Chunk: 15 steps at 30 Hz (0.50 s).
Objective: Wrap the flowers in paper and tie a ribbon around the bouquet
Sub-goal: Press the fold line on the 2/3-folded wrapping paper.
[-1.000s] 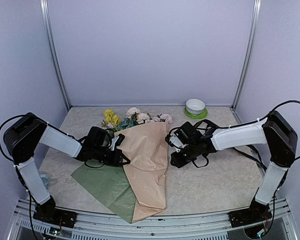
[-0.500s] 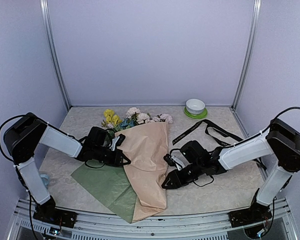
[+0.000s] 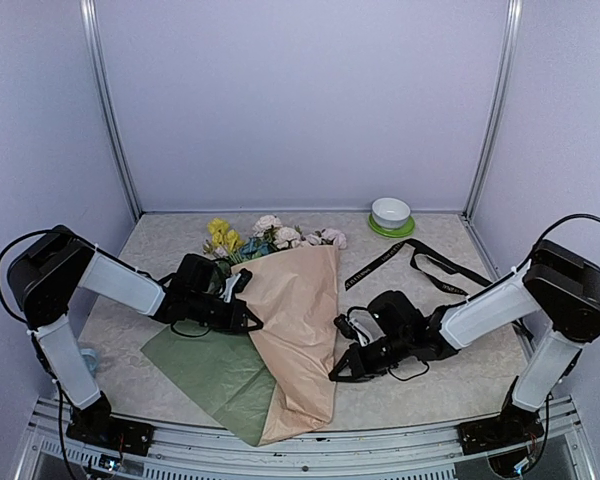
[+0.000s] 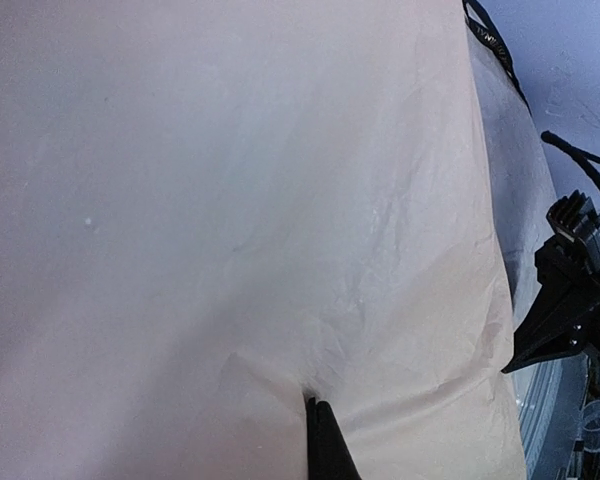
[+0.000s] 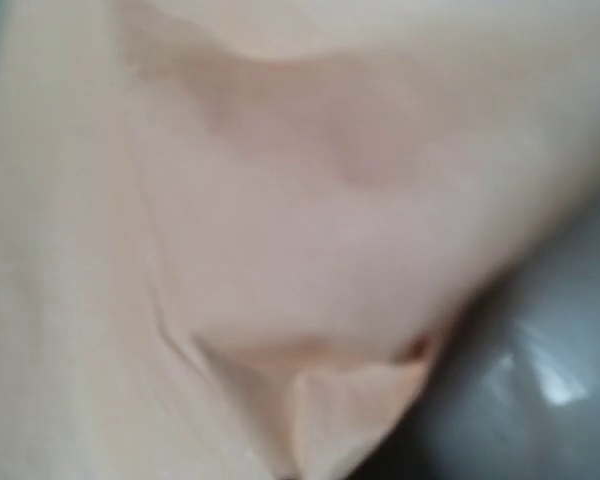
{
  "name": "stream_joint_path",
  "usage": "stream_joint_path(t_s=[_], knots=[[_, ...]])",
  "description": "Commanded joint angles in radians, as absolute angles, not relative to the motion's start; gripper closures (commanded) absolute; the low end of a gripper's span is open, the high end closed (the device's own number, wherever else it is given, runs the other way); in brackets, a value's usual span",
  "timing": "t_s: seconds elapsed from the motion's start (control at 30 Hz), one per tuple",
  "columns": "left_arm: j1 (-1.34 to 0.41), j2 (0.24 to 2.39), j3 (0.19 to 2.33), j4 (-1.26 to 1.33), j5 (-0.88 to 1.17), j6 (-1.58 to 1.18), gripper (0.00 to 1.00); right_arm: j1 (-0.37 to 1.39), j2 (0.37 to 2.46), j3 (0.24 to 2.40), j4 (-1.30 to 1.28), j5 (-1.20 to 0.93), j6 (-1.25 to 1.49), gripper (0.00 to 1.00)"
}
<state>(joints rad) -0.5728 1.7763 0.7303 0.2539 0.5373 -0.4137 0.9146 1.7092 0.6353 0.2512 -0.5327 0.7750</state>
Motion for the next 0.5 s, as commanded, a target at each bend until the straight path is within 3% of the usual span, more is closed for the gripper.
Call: stream_joint_path(t_s=[0.0,0.27,0.47], knots=[[-0.561,1.799,0.761,0.255,0.501,-0.421,1.00,0.911,1.651,0.548,0.236,-0.511,0.839,1.00],[-0.568,1.801,0.749,0.251,0.510,-0.408,1.00,0.932,1.589,0.451,0.258,-0.500,0.889,1.00],[-0.588,1.823,0.744,0.265,0.519,-0.416,1.00,0.905,1.546,0.541,0.052,-0.425,0.801,0.94]])
